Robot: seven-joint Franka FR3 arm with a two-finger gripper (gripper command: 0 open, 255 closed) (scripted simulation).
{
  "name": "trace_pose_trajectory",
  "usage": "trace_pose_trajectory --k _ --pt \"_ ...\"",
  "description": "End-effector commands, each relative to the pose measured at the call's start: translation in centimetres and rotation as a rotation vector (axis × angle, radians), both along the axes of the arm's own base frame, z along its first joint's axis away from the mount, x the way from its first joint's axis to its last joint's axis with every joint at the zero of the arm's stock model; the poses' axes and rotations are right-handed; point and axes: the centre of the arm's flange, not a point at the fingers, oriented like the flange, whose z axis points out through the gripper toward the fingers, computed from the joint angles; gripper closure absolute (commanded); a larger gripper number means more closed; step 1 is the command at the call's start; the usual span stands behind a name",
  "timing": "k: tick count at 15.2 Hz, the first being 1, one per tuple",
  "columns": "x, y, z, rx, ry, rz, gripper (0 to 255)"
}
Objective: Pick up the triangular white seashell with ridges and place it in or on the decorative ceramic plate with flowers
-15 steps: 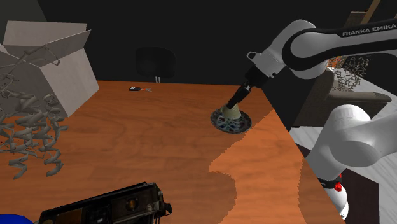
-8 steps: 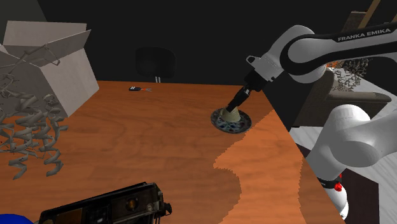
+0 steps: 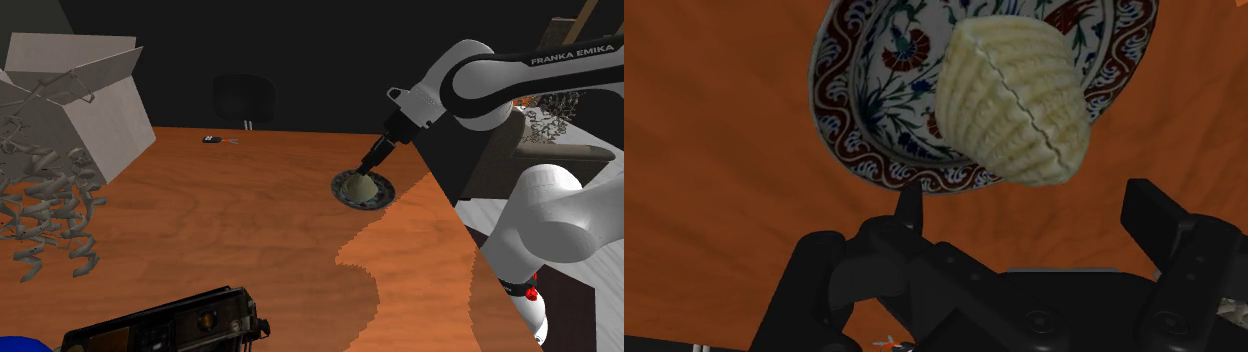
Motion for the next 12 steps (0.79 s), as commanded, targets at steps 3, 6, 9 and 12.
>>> trace_pose_trajectory --k 3,6,9,12 --pt "-1.5 -1.7 3.2 0.000 0.000 0.000 0" --pt "-1.9 -2.2 4.1 0.000 0.000 0.000 0" --pt "-1.9 -2.2 4.1 0.000 0.000 0.000 0" --pt "-1.9 -2.2 4.1 0.000 0.000 0.000 0"
